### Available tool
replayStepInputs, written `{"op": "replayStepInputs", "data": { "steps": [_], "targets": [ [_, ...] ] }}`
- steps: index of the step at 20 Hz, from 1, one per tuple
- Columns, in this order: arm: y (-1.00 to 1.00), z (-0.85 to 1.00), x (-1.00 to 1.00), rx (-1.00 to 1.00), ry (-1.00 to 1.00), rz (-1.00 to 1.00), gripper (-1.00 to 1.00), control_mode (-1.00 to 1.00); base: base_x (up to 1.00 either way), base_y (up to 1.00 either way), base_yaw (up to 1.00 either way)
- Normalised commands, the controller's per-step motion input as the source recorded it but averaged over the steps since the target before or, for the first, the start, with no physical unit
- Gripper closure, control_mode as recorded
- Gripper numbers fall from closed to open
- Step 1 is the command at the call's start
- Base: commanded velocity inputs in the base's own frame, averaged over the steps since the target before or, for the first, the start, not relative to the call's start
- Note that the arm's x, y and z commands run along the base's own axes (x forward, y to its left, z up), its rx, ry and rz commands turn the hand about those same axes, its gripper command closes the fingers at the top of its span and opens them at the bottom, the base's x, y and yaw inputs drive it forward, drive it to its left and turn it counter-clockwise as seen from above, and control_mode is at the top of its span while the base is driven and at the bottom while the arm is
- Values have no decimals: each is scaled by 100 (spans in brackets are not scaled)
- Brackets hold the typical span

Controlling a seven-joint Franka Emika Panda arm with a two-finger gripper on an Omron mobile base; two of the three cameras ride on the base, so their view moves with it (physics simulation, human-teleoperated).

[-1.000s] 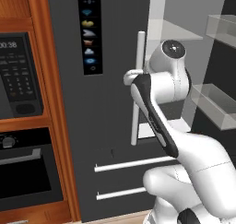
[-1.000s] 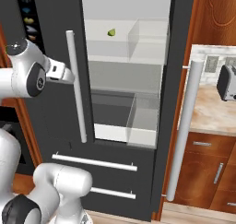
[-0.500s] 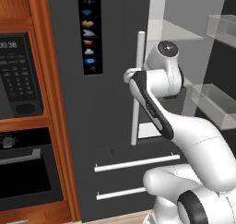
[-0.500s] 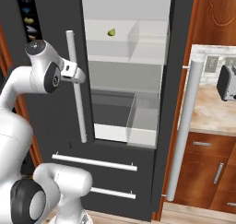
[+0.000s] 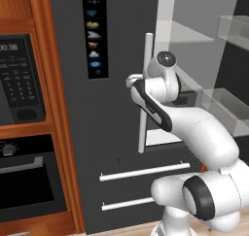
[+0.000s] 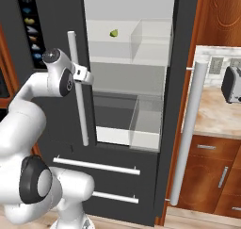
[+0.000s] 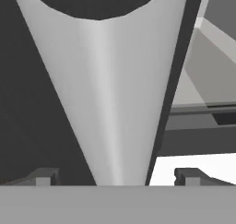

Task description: There is a bowl on the dining counter. Grab a lemon wedge from the fridge and place it in the bowl. Then get the liquor bottle and glass cup from the cabinet and place them next to the bowl.

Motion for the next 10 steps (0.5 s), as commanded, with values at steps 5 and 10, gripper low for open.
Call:
{"op": "replayStepInputs", "data": {
  "steps": [5, 10],
  "targets": [
    [0, -20, 41, 0, 0, 0, 100, -100, 0, 0, 0],
    [48, -4, -33, 0, 4, 0, 100, -100, 0, 0, 0]
  ]
}}
